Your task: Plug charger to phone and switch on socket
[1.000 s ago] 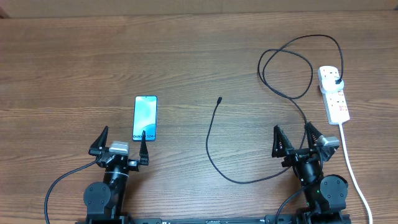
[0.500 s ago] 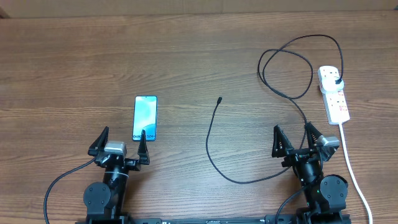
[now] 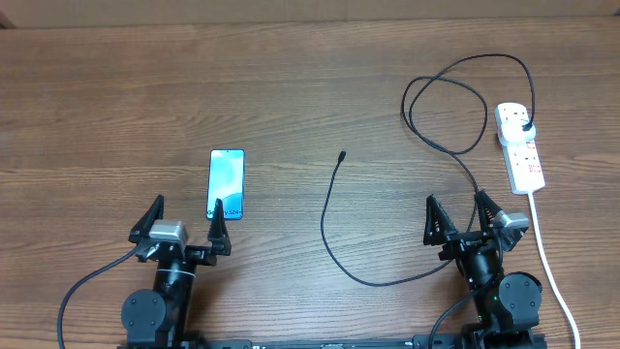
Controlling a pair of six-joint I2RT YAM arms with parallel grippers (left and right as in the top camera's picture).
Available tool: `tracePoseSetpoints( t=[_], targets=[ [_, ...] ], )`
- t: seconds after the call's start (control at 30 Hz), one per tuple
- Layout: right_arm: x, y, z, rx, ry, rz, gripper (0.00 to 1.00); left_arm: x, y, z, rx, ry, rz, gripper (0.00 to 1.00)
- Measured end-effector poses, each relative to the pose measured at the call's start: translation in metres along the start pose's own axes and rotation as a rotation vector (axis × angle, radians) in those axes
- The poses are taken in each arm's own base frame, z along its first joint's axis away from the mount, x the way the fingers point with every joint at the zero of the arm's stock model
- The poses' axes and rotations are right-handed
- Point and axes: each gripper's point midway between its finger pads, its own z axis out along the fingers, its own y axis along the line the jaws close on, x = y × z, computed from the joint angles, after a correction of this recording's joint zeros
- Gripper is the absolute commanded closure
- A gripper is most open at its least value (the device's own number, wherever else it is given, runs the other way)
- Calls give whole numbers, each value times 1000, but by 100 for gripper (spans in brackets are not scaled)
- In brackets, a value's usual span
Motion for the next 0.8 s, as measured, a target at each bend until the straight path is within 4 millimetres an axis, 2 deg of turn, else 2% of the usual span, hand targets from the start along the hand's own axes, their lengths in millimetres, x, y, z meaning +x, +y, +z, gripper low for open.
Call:
tracePoseSetpoints(
  t=[0.4,0.57,0.8],
  targets=[
    [0,0,0,0,0,0,0,-47,-3,13,-3,47,-20,0],
    [0,0,0,0,-1,0,0,-65,-6,28,9,115,-29,0],
    [0,0,0,0,0,0,0,-80,-14,51,49,269,-49,0]
  ],
)
